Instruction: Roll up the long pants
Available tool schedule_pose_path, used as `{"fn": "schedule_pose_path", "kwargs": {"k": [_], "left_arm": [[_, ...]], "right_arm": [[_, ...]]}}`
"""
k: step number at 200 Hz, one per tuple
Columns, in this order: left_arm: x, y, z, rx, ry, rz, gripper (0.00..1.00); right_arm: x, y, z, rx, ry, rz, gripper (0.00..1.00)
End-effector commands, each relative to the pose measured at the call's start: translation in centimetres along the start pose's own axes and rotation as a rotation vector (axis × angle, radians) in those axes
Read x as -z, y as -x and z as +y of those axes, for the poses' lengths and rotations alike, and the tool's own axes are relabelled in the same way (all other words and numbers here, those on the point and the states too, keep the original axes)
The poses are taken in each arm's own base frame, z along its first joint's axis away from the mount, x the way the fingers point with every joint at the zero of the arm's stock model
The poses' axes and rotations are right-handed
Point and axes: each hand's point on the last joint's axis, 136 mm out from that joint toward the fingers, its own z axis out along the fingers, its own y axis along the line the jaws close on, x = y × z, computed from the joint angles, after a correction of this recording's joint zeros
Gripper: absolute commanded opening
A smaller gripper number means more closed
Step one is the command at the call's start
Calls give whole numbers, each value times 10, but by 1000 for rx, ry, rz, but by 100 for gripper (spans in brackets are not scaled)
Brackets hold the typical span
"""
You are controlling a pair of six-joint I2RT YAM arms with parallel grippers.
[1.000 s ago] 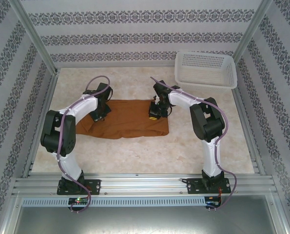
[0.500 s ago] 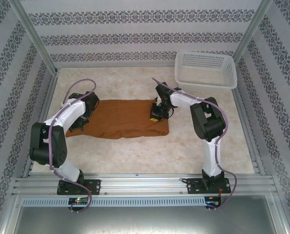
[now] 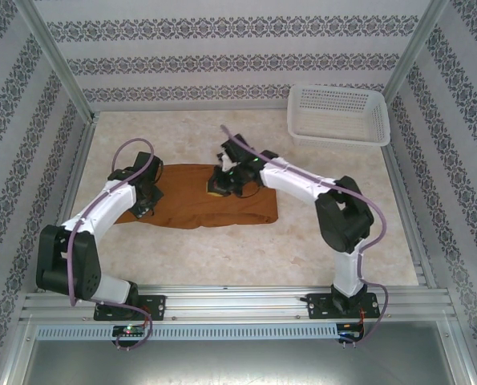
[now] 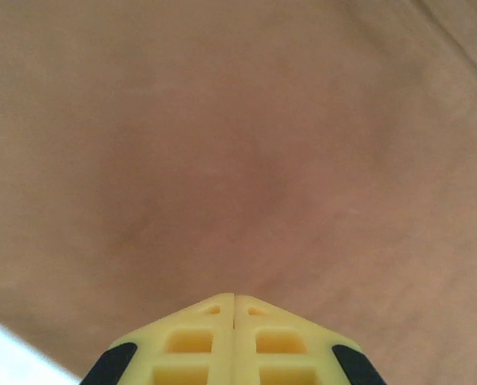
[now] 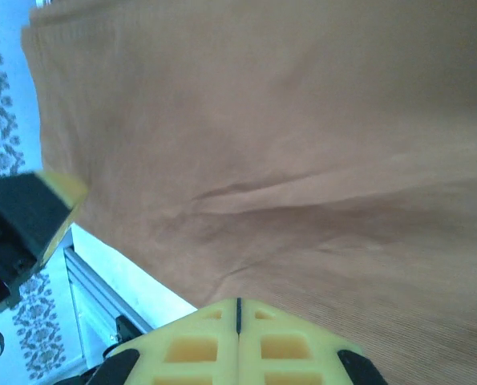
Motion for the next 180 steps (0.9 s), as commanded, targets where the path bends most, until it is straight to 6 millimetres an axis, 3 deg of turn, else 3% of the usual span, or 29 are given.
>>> {"fn": "schedule_pose_path", "kwargs": {"k": [1,36,71,85,98,124,151,170,180], "left_arm": [[-7,-6,-33,13,-145,36,0],[-5,-3,-32,-12,-122,28,0],[-5,-3,-31,-23,-122,24,0],[-7,-5,-34,-13,-136,35,0],[-9,-8,-39,-5,-160,52,0],[-10,-14,-49,-4,-185,81,0],[-6,-15,-50,1,-180,75,0],[-6,-21,-40,20,-124,92,0],[-9,-26,-37,17,-93,101,0]], "right_arm": [[-42,-13,-8,-62,6,45,0],[-92,-62,-55,-127,-71,141,0],[-117,-106,-114,-169,-188,203,0],[-119,-110,-120,-184,-187,210,0],[-113,-107,-110,-183,-168,202,0],[-68,-77,-51,-88,-105,130,0],[14,-33,10,83,-106,17,0],[59,-6,18,162,-132,-32,0],[71,7,5,181,-161,-46,0]]}}
